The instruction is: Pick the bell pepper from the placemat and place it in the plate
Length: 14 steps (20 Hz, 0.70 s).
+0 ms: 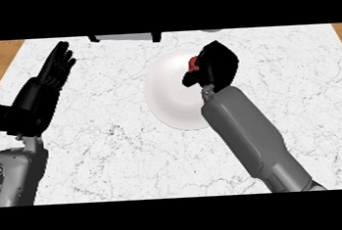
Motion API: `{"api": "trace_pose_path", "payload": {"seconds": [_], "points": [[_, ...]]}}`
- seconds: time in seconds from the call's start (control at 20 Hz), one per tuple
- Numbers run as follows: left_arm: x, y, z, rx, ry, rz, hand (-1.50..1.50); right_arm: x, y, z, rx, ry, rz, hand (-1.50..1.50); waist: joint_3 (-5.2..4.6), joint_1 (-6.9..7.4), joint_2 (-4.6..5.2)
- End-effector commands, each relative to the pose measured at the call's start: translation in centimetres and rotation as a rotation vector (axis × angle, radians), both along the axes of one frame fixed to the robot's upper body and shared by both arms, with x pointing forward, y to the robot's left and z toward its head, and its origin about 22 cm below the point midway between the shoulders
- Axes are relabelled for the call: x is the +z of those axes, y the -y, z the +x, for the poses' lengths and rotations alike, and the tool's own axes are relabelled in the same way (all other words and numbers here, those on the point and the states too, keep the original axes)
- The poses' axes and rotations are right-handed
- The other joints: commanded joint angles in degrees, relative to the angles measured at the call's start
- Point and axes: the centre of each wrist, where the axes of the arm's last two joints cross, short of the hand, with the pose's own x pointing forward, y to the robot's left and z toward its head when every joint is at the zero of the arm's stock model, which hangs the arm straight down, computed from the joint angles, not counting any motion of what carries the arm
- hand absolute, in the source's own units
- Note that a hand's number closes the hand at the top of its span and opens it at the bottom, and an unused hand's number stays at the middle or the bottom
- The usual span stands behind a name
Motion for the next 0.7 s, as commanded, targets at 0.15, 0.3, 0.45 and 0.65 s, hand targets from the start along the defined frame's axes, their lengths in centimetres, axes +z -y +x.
{"api": "trace_pose_path", "payload": {"seconds": [0.15,0.3,0.45,0.65], "points": [[-0.1,1.0,0.7,-0.013,0.008,0.001,0.00,-2.0,0.6,1.8,-0.116,0.026,0.209,-1.50,0.05,0.61,0.36],[-0.2,1.0,-0.1,-0.028,0.009,-0.001,0.00,-2.0,0.7,2.3,-0.095,0.092,0.257,-1.50,0.06,1.23,0.31],[0.2,0.7,0.3,-0.013,0.017,0.000,0.00,-1.8,1.1,2.7,-0.095,0.228,0.285,-1.50,0.09,0.90,0.45],[0.1,1.3,0.7,-0.014,0.011,0.002,0.00,-0.7,0.4,3.1,-0.133,0.380,0.335,-1.50,0.06,1.04,0.36]]}}
